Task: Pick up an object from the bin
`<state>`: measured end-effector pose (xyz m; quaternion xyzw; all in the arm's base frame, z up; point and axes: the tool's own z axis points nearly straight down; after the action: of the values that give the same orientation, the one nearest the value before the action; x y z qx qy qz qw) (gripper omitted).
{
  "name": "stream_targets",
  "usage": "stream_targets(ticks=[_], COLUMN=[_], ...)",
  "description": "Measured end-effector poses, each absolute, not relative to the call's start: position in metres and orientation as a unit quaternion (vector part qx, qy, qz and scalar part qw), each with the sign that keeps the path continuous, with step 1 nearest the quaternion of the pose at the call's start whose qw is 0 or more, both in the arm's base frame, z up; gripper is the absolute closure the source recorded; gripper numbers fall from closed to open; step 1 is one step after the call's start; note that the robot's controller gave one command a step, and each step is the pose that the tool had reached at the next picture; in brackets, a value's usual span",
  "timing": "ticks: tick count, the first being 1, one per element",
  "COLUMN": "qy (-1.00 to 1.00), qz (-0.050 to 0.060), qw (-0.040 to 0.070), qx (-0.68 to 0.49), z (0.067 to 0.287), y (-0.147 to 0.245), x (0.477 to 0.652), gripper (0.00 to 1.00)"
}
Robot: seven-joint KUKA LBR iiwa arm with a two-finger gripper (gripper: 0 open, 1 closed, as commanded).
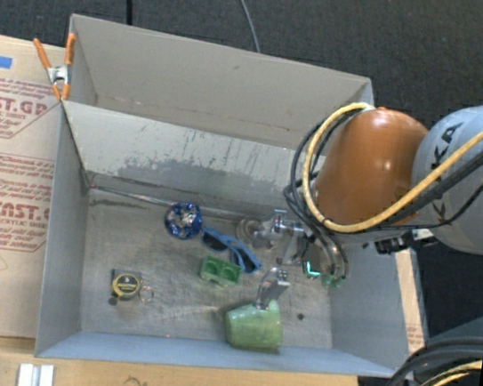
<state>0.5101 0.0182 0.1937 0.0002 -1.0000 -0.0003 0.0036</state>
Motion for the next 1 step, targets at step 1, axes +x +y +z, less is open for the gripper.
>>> stream_targets(ticks=[1], qy=[-0.977], qz=[-0.001], qw=[-0.002], qx=[-0.211], z=[0.0744], y=[0.0313], x=[0.5501], gripper=[0.00])
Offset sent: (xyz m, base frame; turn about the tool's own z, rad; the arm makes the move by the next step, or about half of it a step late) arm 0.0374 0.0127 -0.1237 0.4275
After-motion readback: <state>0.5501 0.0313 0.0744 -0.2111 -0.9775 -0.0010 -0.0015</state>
